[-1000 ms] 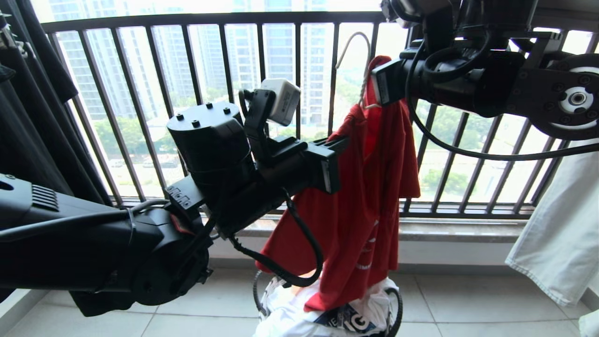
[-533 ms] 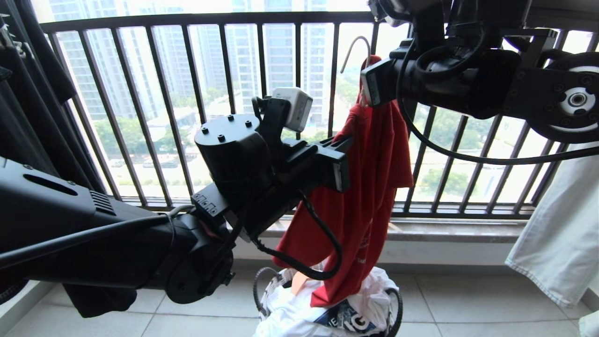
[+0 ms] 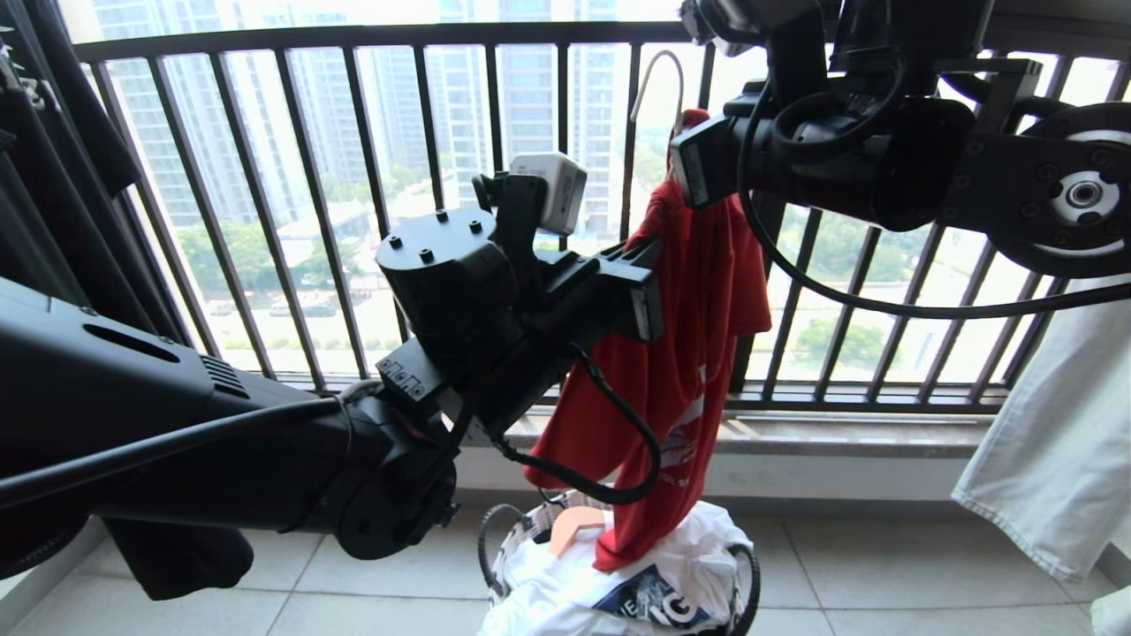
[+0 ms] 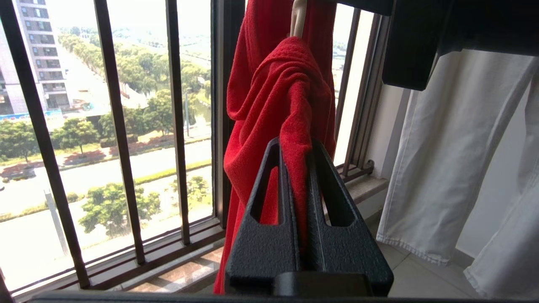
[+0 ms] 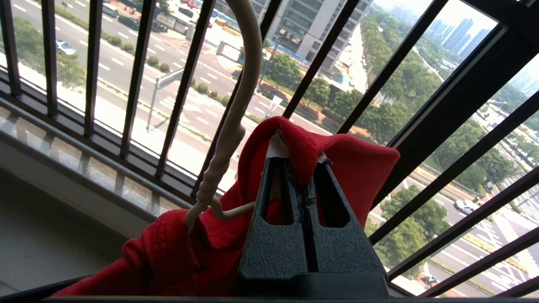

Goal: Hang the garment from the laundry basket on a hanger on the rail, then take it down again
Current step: Hang the clothes on the clothes rack

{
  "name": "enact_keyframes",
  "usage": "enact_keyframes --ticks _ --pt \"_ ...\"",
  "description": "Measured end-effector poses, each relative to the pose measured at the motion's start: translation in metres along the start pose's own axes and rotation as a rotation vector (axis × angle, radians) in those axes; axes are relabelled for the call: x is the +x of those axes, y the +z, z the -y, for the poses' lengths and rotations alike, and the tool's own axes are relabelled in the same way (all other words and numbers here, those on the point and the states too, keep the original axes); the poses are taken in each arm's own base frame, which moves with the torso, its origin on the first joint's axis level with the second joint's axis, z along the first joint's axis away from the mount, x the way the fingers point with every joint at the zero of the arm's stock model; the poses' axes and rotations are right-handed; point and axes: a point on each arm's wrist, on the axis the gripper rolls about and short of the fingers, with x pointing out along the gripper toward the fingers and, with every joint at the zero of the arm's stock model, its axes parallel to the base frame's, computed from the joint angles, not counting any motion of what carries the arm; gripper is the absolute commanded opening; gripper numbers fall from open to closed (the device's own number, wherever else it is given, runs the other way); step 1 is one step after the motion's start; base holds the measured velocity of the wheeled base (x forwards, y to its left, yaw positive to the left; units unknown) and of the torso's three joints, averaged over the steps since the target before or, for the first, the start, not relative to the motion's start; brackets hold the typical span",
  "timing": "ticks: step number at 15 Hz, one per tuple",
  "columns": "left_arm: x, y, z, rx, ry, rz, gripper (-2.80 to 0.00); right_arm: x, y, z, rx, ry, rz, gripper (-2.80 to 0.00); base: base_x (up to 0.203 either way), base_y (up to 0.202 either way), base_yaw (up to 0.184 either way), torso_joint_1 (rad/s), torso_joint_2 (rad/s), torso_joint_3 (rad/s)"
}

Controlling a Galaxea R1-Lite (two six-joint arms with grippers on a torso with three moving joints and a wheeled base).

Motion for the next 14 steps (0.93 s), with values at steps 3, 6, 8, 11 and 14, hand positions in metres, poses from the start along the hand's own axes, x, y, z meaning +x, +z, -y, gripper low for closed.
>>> enact_keyframes --ticks 3,6,8,11,14 --pt "0.002 0.002 0.000 -0.002 0.000 0.069 -2.80 -0.001 0.001 0.000 -0.002 0.002 0.002 0.00 0.000 0.000 0.000 0.000 0.00 0.000" --pt "0.002 0.001 0.000 -0.004 0.002 0.068 -2.80 -0.002 0.002 -0.001 0.000 0.002 0.006 0.00 0.000 0.000 0.000 0.000 0.00 0.000" --pt "0.002 0.000 -0.001 -0.004 0.003 0.068 -2.80 -0.003 0.003 0.000 0.001 0.001 0.009 0.00 0.000 0.000 0.000 0.000 0.00 0.000" --pt "0.003 0.002 -0.002 -0.005 0.005 0.074 -2.80 -0.009 0.004 0.003 0.002 -0.004 0.007 0.00 0.000 0.000 0.000 0.000 0.00 0.000" --pt "0.003 0.006 -0.006 -0.001 0.014 0.097 -2.80 -0.018 0.001 0.006 0.000 -0.006 -0.008 0.00 0.000 0.000 0.000 0.000 0.00 0.000"
